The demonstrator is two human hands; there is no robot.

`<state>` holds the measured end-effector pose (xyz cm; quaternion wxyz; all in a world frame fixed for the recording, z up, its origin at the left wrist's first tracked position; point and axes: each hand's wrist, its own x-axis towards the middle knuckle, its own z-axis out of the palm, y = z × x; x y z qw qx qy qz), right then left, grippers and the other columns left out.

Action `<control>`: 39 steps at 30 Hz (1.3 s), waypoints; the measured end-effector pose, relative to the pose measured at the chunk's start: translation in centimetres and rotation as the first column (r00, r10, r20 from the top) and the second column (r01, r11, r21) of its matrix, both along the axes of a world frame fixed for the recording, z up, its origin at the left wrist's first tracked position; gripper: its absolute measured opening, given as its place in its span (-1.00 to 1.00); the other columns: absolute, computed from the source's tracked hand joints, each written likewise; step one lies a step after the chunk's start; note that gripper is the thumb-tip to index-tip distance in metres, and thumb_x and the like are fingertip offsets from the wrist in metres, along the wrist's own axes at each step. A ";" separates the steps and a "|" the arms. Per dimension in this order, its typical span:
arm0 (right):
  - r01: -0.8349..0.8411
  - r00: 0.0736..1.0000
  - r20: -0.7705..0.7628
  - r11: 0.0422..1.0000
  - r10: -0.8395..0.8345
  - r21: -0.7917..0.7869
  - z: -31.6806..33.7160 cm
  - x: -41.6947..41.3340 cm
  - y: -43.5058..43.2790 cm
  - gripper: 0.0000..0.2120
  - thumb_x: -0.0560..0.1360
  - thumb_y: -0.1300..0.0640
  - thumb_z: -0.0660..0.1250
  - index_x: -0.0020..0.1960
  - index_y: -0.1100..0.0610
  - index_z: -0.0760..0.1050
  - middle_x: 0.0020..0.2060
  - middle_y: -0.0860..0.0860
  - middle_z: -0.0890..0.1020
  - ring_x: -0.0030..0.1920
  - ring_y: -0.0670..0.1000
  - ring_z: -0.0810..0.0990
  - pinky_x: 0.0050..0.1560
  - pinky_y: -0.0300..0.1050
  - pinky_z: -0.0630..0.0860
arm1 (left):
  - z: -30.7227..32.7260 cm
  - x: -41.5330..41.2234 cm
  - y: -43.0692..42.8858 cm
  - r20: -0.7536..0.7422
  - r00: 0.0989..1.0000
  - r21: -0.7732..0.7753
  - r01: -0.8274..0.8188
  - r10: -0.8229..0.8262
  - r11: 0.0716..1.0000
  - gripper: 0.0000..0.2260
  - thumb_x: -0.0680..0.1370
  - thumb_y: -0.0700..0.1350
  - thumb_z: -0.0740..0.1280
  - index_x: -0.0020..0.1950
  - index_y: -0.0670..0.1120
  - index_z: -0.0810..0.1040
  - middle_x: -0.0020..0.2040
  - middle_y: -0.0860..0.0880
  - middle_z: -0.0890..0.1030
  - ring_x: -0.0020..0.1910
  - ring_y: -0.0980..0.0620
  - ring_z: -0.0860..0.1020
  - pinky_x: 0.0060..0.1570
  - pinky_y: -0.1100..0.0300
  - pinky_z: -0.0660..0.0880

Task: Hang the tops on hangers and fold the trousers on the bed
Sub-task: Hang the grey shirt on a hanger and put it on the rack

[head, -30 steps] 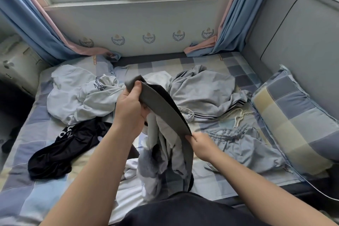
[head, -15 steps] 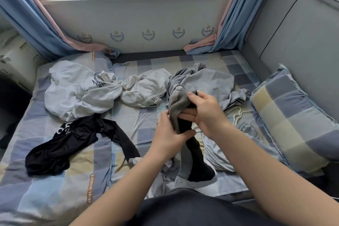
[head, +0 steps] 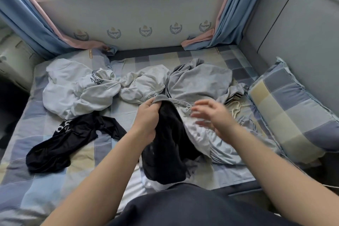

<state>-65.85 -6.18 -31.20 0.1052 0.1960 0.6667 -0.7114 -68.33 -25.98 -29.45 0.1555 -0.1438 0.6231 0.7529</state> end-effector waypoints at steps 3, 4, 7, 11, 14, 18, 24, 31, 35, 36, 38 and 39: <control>-0.323 0.944 0.108 0.940 0.311 0.110 -3.4 2.8 -2.2 -0.71 0.54 0.25 0.42 0.23 0.12 0.50 0.10 0.07 0.63 -0.03 -0.09 0.62 -0.05 -0.23 0.53 | 1.0 0.7 0.5 0.042 0.999 0.058 0.000 -0.002 0.998 -0.76 0.67 -0.22 0.23 -0.04 -0.10 0.68 -0.14 -0.12 0.70 -0.16 -0.05 0.67 -0.10 0.07 0.63; -0.425 0.902 0.137 0.897 0.409 0.122 -4.5 3.6 -2.9 -0.61 0.52 0.23 0.45 0.31 0.09 0.46 0.12 -0.02 0.61 -0.02 -0.19 0.58 -0.07 -0.36 0.50 | 1.4 0.8 0.7 0.049 0.999 0.084 -0.003 -0.001 0.996 -0.76 0.67 -0.22 0.23 -0.03 -0.10 0.68 -0.13 -0.12 0.71 -0.16 -0.03 0.68 -0.10 0.08 0.63; -0.539 0.841 0.211 0.800 0.498 0.262 -8.2 4.6 -4.6 -0.40 0.44 -0.03 0.51 0.41 -0.03 0.38 0.20 -0.18 0.55 0.15 -0.20 0.54 0.15 -0.31 0.48 | 2.7 0.8 0.7 0.031 0.999 0.149 0.013 -0.017 0.989 -0.75 0.68 -0.20 0.21 -0.04 -0.10 0.68 -0.16 -0.07 0.73 -0.21 0.04 0.70 -0.23 0.19 0.64; -0.458 0.889 0.211 0.763 0.407 0.457 -10.9 3.4 -4.4 -0.78 0.53 -0.02 0.38 0.00 0.14 0.60 -0.06 0.05 0.69 0.00 0.05 0.65 0.09 0.05 0.56 | 4.2 0.1 -0.1 0.043 0.998 0.172 -0.043 0.036 0.984 -0.77 0.68 -0.17 0.22 -0.02 -0.10 0.66 -0.17 -0.05 0.74 -0.21 0.05 0.70 -0.25 0.21 0.63; -0.424 0.899 0.147 0.732 0.413 0.533 -10.5 2.6 -3.4 -0.71 0.59 0.10 0.32 -0.29 0.15 0.46 -0.36 0.02 0.53 -0.28 -0.05 0.50 -0.20 -0.13 0.43 | 4.0 -0.9 -1.6 0.022 0.994 0.165 -0.111 0.108 0.980 -0.79 0.69 -0.18 0.21 0.08 -0.14 0.65 -0.10 -0.08 0.74 -0.15 0.03 0.71 -0.18 0.17 0.65; -0.211 0.976 0.043 0.879 0.214 0.428 -8.4 1.7 -2.5 -0.67 0.58 0.12 0.30 -0.33 0.15 0.41 -0.42 0.08 0.45 -0.43 -0.01 0.51 -0.39 0.02 0.57 | 2.7 -1.4 -4.0 -0.167 0.986 -0.125 -0.040 0.019 0.991 -0.83 0.66 -0.16 0.29 0.22 -0.09 0.60 0.06 0.02 0.71 0.10 0.06 0.66 -0.11 0.33 0.57; -0.024 0.998 -0.059 0.998 0.027 0.061 -0.7 -1.3 -3.3 -0.80 0.66 0.20 0.24 -0.14 0.22 0.46 -0.26 0.18 0.48 -0.32 0.13 0.57 -0.45 -0.06 0.62 | -0.5 2.5 -1.8 -0.073 0.938 -0.571 0.239 -0.338 0.786 -0.58 0.51 -0.03 0.51 0.31 -0.10 0.52 0.18 -0.06 0.59 0.00 0.14 0.56 -0.16 0.51 0.43; 0.026 0.994 -0.085 0.928 -0.061 -0.372 5.3 -2.0 -3.9 -0.87 0.67 0.24 0.21 -0.05 0.23 0.43 -0.18 0.25 0.58 -0.26 0.21 0.68 -0.26 0.09 0.67 | -6.1 3.2 1.9 0.012 0.937 -0.598 0.286 -0.348 0.749 -0.63 0.51 0.09 0.42 0.26 0.00 0.51 0.15 0.04 0.63 0.16 -0.01 0.58 0.15 0.03 0.52; -0.055 0.986 -0.164 0.978 0.021 -0.203 4.6 -1.1 -2.4 -0.89 0.66 0.23 0.23 0.12 0.23 0.51 -0.05 0.10 0.69 0.01 0.10 0.70 0.09 0.07 0.65 | -5.3 1.2 0.9 -0.080 0.988 -0.409 0.089 -0.133 0.908 -0.86 0.65 -0.22 0.27 0.11 -0.12 0.62 0.04 -0.06 0.67 0.12 -0.09 0.61 0.04 0.05 0.48; -0.092 0.977 -0.197 0.995 0.081 -0.046 3.8 -0.7 -1.8 -0.85 0.63 0.23 0.28 0.19 0.18 0.53 0.02 0.05 0.69 0.10 0.04 0.66 0.19 0.00 0.59 | -4.8 1.0 0.6 -0.084 0.993 -0.354 0.052 -0.087 0.934 -0.86 0.66 -0.20 0.27 0.08 -0.11 0.63 0.05 -0.09 0.69 0.14 -0.13 0.62 0.10 -0.02 0.52; -0.237 0.939 -0.185 0.936 0.290 0.261 1.3 0.7 -0.4 -0.55 0.53 0.16 0.45 0.39 0.08 0.43 0.26 0.00 0.56 0.29 -0.07 0.51 0.37 -0.10 0.44 | -3.9 0.6 0.1 -0.073 0.997 -0.266 0.005 -0.026 0.964 -0.84 0.66 -0.14 0.27 0.02 -0.10 0.65 0.06 -0.14 0.71 0.11 -0.17 0.64 0.18 -0.14 0.53; -0.331 0.909 -0.123 0.870 0.398 0.365 -0.2 1.8 -0.1 -0.32 0.46 0.07 0.53 0.49 0.02 0.31 0.40 -0.04 0.43 0.40 -0.11 0.40 0.44 -0.12 0.34 | -3.0 0.4 0.0 -0.053 0.999 -0.225 -0.006 -0.006 0.974 -0.83 0.67 -0.11 0.28 0.00 -0.09 0.65 0.04 -0.16 0.71 0.05 -0.15 0.65 0.15 -0.14 0.55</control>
